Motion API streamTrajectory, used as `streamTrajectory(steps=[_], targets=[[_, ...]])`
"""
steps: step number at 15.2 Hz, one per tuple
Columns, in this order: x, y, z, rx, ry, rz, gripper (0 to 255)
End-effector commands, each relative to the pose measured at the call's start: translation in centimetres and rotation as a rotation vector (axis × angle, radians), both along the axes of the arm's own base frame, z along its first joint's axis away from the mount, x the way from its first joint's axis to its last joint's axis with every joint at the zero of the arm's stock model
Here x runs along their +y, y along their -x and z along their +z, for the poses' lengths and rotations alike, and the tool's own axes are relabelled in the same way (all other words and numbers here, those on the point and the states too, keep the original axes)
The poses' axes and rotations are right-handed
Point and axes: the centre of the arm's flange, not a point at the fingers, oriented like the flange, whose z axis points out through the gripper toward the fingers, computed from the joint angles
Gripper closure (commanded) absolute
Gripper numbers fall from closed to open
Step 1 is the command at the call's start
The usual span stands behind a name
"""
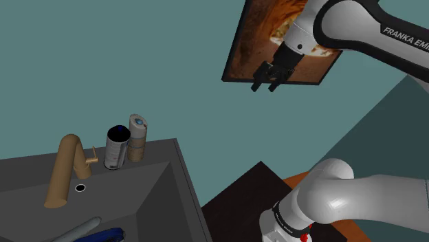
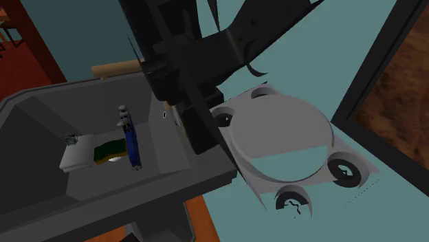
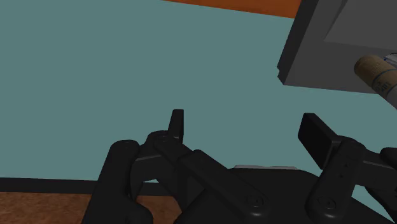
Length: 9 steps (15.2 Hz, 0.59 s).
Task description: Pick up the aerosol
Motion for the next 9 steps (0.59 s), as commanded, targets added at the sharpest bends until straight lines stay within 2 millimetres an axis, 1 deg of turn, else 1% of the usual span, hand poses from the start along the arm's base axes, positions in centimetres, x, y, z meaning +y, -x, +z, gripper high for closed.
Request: streamTrajectory(steps=[1,9], targets=[[0.0,0.0,0.0,0.000,0.000,0.000,0],[10.1,-1.5,-3.9,-0.082,0.031,-0.024,0]])
